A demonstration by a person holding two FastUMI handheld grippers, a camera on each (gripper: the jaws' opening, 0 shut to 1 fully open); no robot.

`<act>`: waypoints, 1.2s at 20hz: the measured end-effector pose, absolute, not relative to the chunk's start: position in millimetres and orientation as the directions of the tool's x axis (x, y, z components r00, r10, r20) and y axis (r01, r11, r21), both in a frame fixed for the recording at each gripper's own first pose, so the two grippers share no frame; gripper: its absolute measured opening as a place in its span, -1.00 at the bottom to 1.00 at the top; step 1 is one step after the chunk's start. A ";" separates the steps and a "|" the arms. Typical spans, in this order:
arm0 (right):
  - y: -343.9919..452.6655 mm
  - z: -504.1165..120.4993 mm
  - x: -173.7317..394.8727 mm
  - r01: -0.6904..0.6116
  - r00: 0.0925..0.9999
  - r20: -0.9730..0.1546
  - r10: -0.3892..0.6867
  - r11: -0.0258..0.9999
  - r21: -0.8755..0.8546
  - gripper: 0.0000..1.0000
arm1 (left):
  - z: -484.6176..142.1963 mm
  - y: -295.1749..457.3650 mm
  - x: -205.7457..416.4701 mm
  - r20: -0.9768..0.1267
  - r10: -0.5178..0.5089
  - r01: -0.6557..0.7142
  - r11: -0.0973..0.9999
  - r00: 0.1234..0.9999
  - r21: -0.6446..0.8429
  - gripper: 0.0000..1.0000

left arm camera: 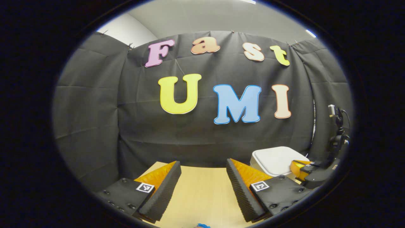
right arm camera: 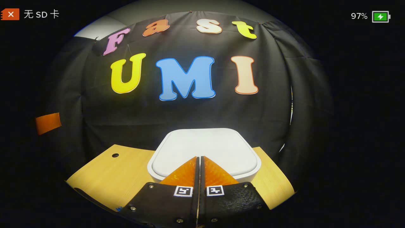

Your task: Press the lid of the desktop garbage bin to open it, pick up the crumpled paper on the desktop and throw it into the bin, then pick up the pop can on the desktop and drop it into the bin, and finally close the garbage bin lid.

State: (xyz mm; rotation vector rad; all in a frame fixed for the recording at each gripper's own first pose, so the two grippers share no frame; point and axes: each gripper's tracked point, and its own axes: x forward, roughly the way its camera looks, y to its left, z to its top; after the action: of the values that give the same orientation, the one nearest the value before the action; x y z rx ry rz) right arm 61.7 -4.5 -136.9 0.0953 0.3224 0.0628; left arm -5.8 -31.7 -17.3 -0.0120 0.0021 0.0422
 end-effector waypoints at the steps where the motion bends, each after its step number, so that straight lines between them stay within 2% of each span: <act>1: -4.6 -137.5 61.1 -0.046 0.945 -0.317 0.078 0.993 0.107 -0.95 | -17.6 -31.4 -6.6 -0.004 0.043 -0.043 0.999 0.999 -0.013 0.90; 15: -3.1 -141.1 60.6 -0.083 0.921 -0.366 0.135 0.985 0.154 -0.95 | -19.3 -42.5 -6.9 -0.007 0.022 -0.022 1.000 1.000 -0.019 0.90; 20: -5.3 -131.8 62.6 -0.085 0.927 -0.339 0.157 0.972 0.220 -0.96 | -14.0 -43.7 -13.2 0.006 0.020 -0.020 1.000 1.000 -0.008 0.90; 24: -7.5 -128.8 62.3 -0.058 0.929 -0.346 0.132 0.975 0.216 -0.96 | -12.7 -39.1 -17.6 0.009 0.032 -0.032 0.999 0.999 -0.002 0.90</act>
State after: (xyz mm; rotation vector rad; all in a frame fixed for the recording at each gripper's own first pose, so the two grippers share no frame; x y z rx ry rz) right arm 62.3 -7.5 -128.8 0.2045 0.3674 0.0979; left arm -17.6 -39.1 -12.7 -0.0014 -0.0086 0.0324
